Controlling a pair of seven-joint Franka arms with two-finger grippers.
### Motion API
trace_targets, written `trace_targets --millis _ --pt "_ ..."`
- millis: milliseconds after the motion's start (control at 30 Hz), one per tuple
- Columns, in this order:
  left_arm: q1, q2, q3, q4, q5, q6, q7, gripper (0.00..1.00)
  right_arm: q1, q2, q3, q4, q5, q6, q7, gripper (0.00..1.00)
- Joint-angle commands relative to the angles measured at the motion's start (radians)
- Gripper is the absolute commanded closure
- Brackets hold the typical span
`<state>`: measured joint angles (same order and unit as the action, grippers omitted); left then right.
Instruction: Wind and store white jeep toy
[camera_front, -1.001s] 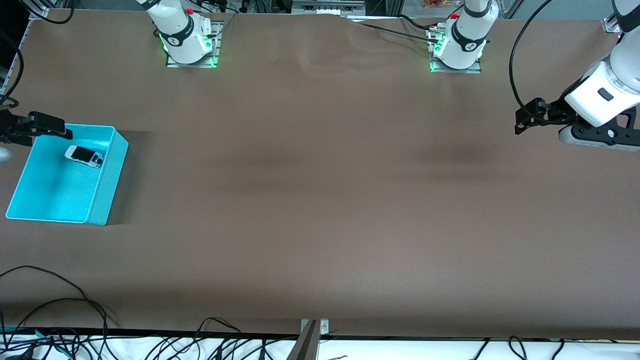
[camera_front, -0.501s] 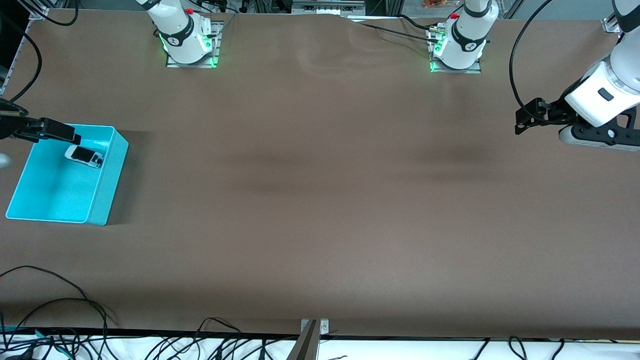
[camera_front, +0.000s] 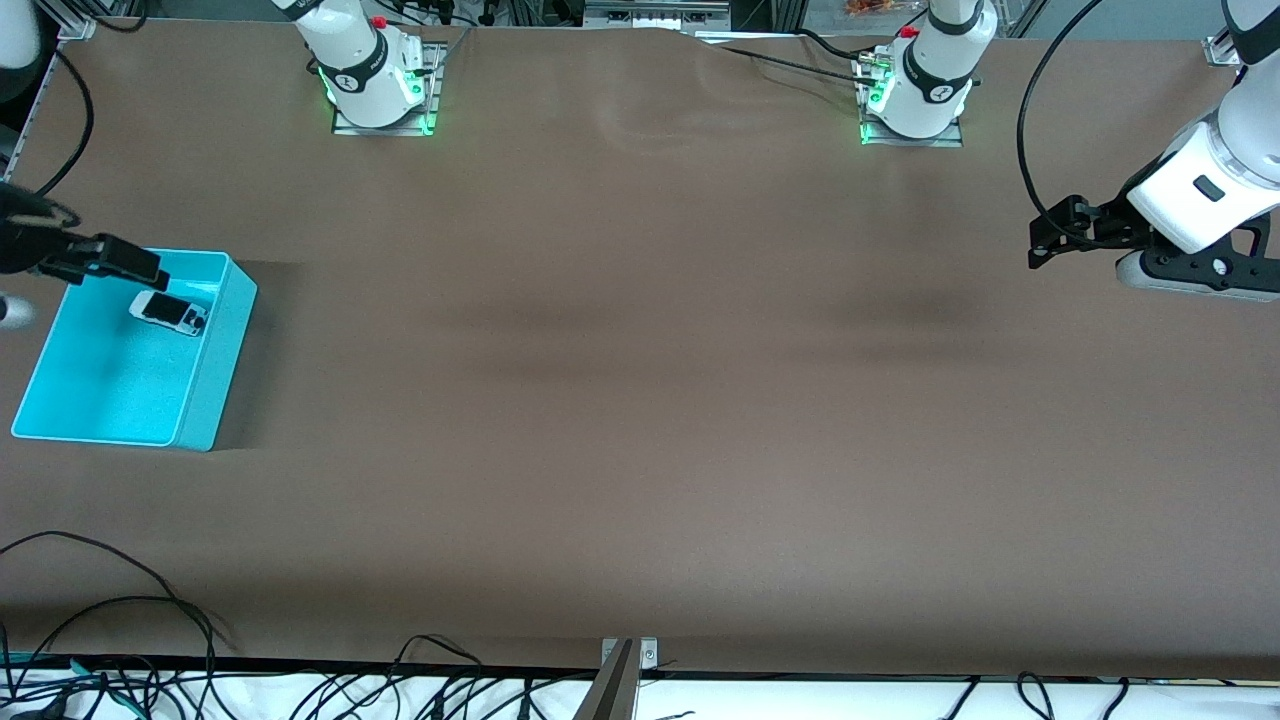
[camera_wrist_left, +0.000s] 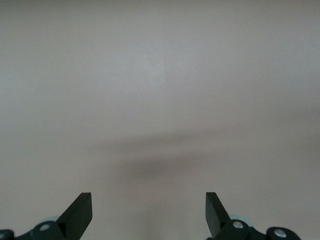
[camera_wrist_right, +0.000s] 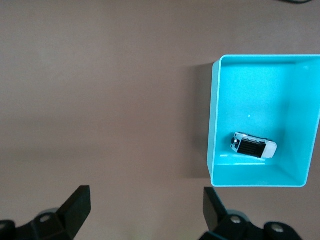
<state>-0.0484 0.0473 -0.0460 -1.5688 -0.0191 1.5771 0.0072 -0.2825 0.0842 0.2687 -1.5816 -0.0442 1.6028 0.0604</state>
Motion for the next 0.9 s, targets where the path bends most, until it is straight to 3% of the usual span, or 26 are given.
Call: trace_targets --millis 0,467,868 --pt "-0.007 0.014 0.003 0.030 -0.007 -0.009 -0.006 0.00 0.002 -0.196 -0.019 -0.238 -0.009 0.083 0.007 0.00" --pt "-0.008 0.014 0.002 0.030 -0.009 -0.009 -0.006 0.00 0.006 -0.139 -0.014 -0.163 0.001 0.080 -0.008 0.00" --pt "-0.007 0.014 0.003 0.030 -0.007 -0.009 -0.006 0.00 0.006 -0.135 -0.014 -0.159 0.012 0.066 -0.008 0.00"
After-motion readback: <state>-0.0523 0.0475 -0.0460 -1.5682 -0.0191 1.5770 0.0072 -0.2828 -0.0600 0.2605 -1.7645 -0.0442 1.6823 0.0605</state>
